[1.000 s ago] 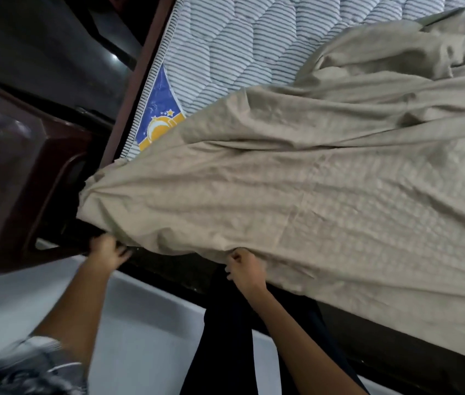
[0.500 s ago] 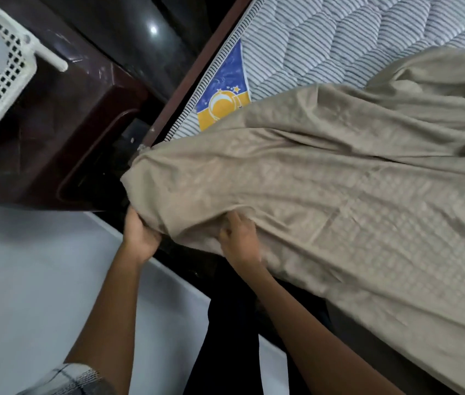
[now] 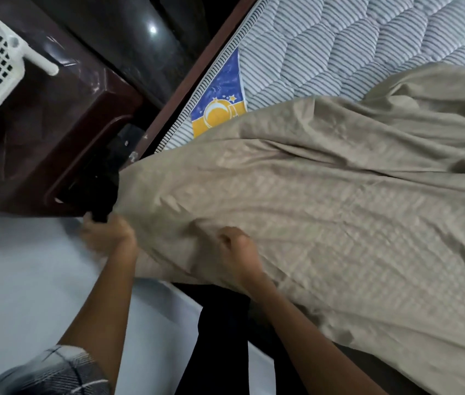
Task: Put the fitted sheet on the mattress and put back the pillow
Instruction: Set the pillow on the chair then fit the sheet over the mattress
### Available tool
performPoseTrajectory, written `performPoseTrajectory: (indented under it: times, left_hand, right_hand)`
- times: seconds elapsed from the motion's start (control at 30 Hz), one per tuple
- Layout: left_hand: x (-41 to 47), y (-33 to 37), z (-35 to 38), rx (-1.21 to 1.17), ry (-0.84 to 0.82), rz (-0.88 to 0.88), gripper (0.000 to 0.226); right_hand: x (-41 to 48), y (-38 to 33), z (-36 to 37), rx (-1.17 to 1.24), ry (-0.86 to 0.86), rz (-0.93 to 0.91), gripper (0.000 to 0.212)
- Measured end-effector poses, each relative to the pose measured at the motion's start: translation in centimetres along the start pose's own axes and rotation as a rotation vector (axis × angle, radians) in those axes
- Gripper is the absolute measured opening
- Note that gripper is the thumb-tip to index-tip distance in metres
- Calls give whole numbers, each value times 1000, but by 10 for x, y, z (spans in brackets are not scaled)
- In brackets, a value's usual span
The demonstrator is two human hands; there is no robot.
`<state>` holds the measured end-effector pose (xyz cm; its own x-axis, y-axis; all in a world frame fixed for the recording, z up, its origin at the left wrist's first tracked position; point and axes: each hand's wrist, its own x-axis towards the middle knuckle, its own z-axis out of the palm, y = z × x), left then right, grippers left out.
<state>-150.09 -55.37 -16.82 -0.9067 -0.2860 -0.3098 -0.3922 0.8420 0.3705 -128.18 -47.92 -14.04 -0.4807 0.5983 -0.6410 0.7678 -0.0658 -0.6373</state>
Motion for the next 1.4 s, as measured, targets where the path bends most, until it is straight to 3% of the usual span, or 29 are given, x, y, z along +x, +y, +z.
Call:
performPoseTrajectory:
  times: [0.13,0.27,0.4,0.47,0.5,0.53,0.6,0.7,0.8,0.9,0.97,1.03,1.13,1.2,1.3,1.4]
  left_hand:
    - [-64,67,46,-77,-293,672,50]
    - [-112,125,84,272,-312,1020,63]
    - [-129,156,102,639,-616,1139,57]
    - [-146,171,104,531,-688,1225,34]
    - [-137,176,94,430,-690,1178,21]
    - [-143,187,96,364,-684,1154,11]
    - [-128,214,87,310,-541,1100,12]
    - [-120,247,93,395,-413,1165,11]
    - [-124,258,119,418,-302,1173,27]
    - [-160,238,130,442,-125,1074,43]
    - [-209,192,131,439,-171,1220,47]
    - [-246,129,124,419,-313,1502,44]
    - [-288,28,119,563,-628,1980,48]
    - [-308,-18,118,742,-779,2143,55]
    - [-306,-37,129,903,-812,2083,64]
    - [-293,-24,140,949,-749,1938,66]
  right_hand:
    - [12,19,-39,165,171,99,17]
    - [20,33,-76,322,351,210,21]
    - [17,41,-97,535,436,282,22]
    - [14,53,-118,626,455,326,23]
    - [14,50,-117,637,438,322,23]
    - [10,61,-126,659,452,338,23]
    - [2,67,-126,624,462,325,20]
    - [-30,99,-109,501,595,414,14]
    - [-76,137,-90,524,805,715,20]
    - [-116,167,-75,662,997,1109,16]
    - [-138,200,-67,866,1089,1406,18]
    - [-141,220,-63,1084,1080,1552,26]
    - [-142,236,-61,1152,1049,1490,34]
    - [-151,233,-54,1061,991,1438,35]
    - [-181,224,-34,1041,859,1434,33]
    - [-197,236,-42,1186,991,1375,27]
